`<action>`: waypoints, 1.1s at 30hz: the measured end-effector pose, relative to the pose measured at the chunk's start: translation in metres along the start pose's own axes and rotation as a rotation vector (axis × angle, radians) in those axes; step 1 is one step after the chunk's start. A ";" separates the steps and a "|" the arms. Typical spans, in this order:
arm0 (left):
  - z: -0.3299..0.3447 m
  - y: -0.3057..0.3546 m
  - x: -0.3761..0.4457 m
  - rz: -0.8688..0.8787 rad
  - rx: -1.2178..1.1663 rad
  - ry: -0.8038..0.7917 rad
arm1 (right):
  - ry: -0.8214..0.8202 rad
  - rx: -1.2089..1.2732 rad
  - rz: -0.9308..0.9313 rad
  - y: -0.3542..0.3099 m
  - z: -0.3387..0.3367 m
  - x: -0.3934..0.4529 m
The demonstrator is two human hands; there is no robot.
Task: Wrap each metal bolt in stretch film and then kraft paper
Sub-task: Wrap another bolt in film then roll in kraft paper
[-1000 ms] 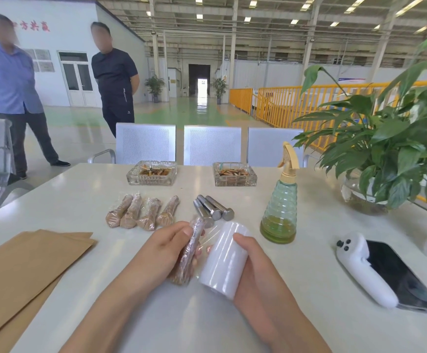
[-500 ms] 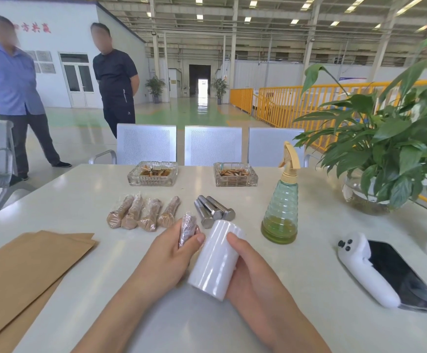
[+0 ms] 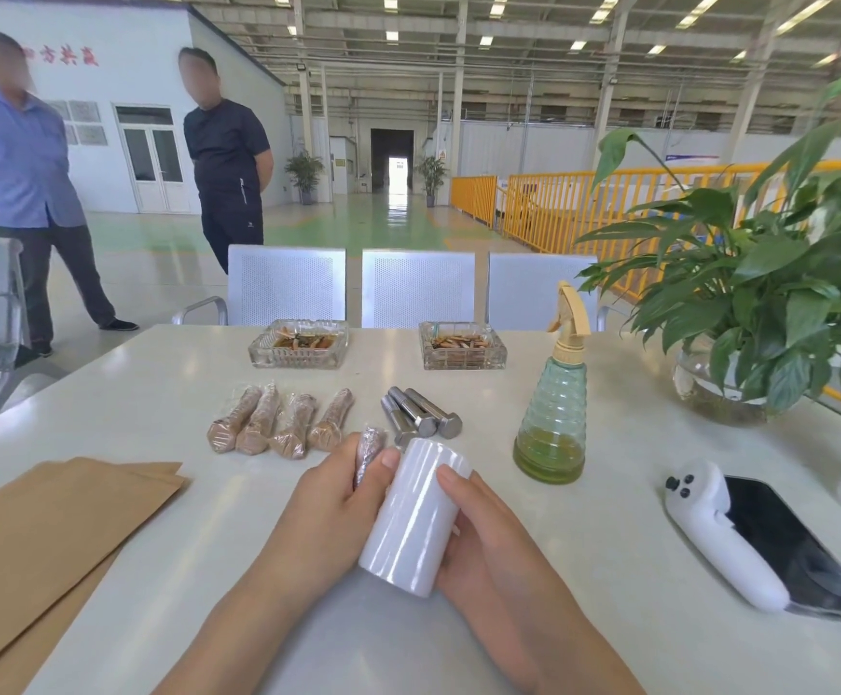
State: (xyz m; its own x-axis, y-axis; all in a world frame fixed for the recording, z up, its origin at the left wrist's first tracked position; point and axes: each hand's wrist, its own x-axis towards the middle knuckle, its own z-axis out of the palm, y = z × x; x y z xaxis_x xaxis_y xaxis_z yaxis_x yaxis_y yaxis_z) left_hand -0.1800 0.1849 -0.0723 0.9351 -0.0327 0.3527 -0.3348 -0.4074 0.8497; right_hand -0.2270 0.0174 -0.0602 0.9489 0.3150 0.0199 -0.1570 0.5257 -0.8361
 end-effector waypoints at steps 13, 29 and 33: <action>-0.015 0.006 0.000 0.056 -0.190 -0.116 | 0.008 0.103 0.045 -0.004 -0.003 -0.003; -0.007 0.011 0.000 -0.083 -0.334 -0.029 | -0.041 0.104 0.012 -0.006 0.003 -0.007; -0.005 0.003 0.002 -0.012 -0.208 -0.017 | -0.032 0.077 0.007 -0.005 0.005 -0.005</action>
State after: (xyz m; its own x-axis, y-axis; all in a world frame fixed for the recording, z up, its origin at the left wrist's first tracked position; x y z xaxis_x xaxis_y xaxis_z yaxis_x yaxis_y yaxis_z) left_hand -0.1793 0.1887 -0.0669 0.9404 -0.0447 0.3370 -0.3386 -0.2105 0.9171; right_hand -0.2321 0.0167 -0.0532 0.9389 0.3427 0.0328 -0.1848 0.5821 -0.7918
